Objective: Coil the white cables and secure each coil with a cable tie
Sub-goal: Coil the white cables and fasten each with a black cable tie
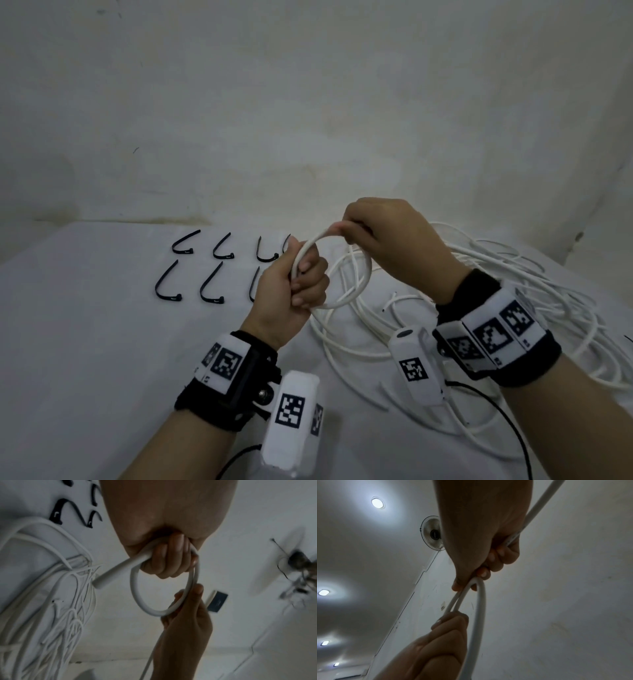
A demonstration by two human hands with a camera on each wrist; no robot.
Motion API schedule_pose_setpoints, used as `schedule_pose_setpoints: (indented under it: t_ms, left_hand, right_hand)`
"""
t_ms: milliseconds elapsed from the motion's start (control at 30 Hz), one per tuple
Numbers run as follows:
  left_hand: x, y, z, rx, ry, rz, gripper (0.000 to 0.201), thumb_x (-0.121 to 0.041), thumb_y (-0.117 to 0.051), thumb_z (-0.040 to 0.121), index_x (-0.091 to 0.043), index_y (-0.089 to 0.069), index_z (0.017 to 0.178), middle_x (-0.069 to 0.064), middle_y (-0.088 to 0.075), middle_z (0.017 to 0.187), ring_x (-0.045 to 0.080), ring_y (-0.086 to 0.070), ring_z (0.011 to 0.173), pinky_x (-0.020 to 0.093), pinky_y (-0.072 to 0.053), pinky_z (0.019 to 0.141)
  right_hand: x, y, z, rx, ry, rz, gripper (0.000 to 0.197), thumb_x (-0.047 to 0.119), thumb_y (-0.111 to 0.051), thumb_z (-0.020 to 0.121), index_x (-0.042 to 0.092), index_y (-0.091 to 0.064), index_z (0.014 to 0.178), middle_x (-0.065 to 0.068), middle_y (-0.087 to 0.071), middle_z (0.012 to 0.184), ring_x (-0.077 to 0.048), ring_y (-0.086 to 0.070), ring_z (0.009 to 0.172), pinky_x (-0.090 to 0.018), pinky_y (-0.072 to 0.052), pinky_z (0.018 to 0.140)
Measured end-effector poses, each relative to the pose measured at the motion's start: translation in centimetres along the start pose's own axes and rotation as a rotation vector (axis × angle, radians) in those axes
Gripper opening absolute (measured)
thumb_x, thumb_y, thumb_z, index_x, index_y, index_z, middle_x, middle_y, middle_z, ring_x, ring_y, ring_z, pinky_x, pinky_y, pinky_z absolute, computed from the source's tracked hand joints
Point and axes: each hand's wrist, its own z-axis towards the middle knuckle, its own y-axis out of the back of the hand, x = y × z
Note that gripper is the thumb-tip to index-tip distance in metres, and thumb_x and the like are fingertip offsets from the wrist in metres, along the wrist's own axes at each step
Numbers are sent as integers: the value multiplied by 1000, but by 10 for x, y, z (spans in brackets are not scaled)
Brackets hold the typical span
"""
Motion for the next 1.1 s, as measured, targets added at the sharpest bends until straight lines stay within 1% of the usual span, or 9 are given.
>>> schedule_pose_setpoints:
  t_ms: [200,300,433,567,667,800,867,1000,1100]
  left_hand:
    - [-5,0,0,-79,-16,-140,50,-43,-31,93,-18,-45,51,-9,-27,40,7,-6,40,15,-16,33]
    - [-12,4,2,-121,-80,-184,50,-47,-31,91,-19,-46,52,-9,-28,41,7,-5,41,15,-17,32]
    - [-20,11,1,-171,-140,-217,57,-44,-22,100,-19,-45,55,-9,-28,42,7,-6,42,14,-17,32]
    - [-21,12,1,-173,-153,-237,51,-35,-23,102,-18,-43,58,-8,-28,44,7,-7,42,14,-20,32]
    - [-21,12,1,-179,-168,-255,50,-32,-24,101,-18,-44,58,-8,-29,44,7,-7,43,14,-19,32]
    - [-21,17,2,-173,-183,-277,45,-31,-30,96,-18,-47,56,-8,-30,45,7,-8,43,14,-20,33]
    - [-22,19,1,-169,-189,-286,42,-31,-33,93,-18,-46,56,-8,-30,46,7,-9,43,14,-20,34]
    - [-22,19,2,-175,-198,-273,37,-31,-35,91,-18,-45,58,-8,-30,48,7,-11,42,14,-21,35]
    - [-19,18,3,-195,-182,-243,44,-31,-27,100,-18,-42,61,-8,-29,48,4,-21,35,14,-23,34]
  right_hand:
    - [-12,-5,6,93,-64,64,34,38,-48,97,13,-53,75,6,-49,58,-10,-44,55,-37,-37,57]
    - [-35,4,-5,116,-75,121,13,25,-50,98,16,-53,90,9,-47,58,-4,-45,54,-26,-33,55]
    - [-71,19,-33,150,-135,93,6,16,-49,97,17,-45,101,-4,-51,61,-6,-47,56,-16,-33,52]
    - [-96,30,-57,193,-148,61,27,8,-53,95,32,-46,105,7,-57,72,-5,-53,62,-18,-39,55]
    - [-103,36,-69,269,-82,2,47,-1,-57,91,33,-59,123,9,-61,84,4,-56,77,-10,-43,70]
    - [-102,36,-79,474,-50,-161,78,-5,-52,90,52,-26,137,8,-59,91,-2,-57,76,-21,-48,73]
    - [-104,36,-81,387,-52,-124,74,-8,-54,89,45,-35,137,5,-59,87,-1,-57,71,-22,-48,68]
    - [-109,35,-82,173,130,-247,76,-24,-66,64,23,-64,123,-2,-65,84,-25,-62,61,-37,-50,45]
    - [-85,33,-78,179,302,-380,65,-23,-66,57,19,-73,106,0,-68,86,-25,-64,67,-29,-45,39]
